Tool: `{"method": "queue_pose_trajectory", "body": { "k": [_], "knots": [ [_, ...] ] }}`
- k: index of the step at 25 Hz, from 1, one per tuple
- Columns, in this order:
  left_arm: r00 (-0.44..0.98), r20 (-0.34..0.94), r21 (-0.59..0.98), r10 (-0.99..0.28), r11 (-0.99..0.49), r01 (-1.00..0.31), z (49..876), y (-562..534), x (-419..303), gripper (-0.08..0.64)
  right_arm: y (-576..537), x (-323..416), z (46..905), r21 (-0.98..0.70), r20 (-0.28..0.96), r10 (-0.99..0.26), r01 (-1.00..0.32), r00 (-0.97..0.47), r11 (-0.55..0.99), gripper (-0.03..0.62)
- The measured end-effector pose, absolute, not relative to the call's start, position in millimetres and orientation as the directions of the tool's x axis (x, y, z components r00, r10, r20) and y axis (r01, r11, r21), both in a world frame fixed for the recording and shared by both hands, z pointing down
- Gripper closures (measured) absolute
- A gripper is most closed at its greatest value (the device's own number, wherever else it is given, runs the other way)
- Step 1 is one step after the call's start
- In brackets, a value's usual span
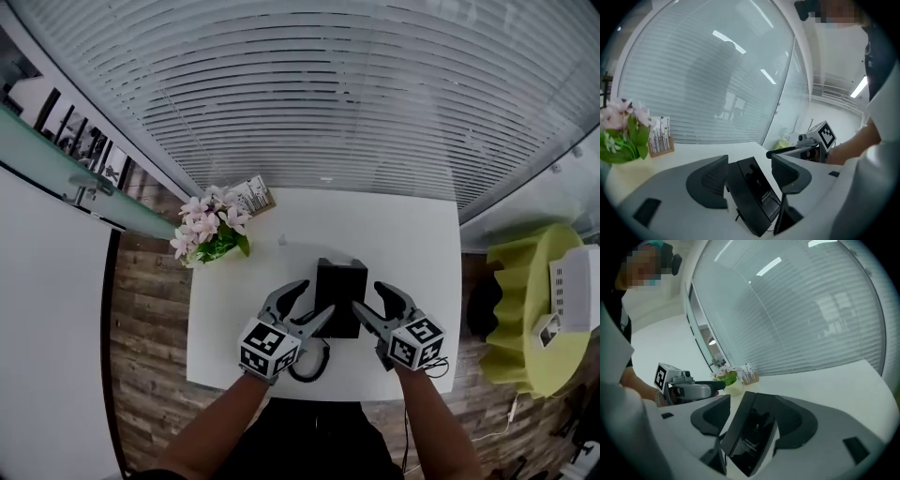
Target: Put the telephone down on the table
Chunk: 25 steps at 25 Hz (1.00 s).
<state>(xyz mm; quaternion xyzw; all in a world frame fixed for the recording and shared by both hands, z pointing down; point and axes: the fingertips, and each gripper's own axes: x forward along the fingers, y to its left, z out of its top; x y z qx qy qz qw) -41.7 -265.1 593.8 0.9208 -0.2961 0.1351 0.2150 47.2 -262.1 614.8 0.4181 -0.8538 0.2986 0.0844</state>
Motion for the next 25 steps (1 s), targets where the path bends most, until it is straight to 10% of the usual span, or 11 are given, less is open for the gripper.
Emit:
{"method": "queue_pose_trajectory", "body": {
  "k": [25],
  "knots": [
    [0.887, 0.064, 0.118, -0.458, -0.879, -0.463, 334.0, -178.8, -44.8, 0.309, -176.6, -6.3, 337.0, -0.136, 0.070, -0.658, -0.660, -0.750, 0.739, 0.307]
  ]
}}
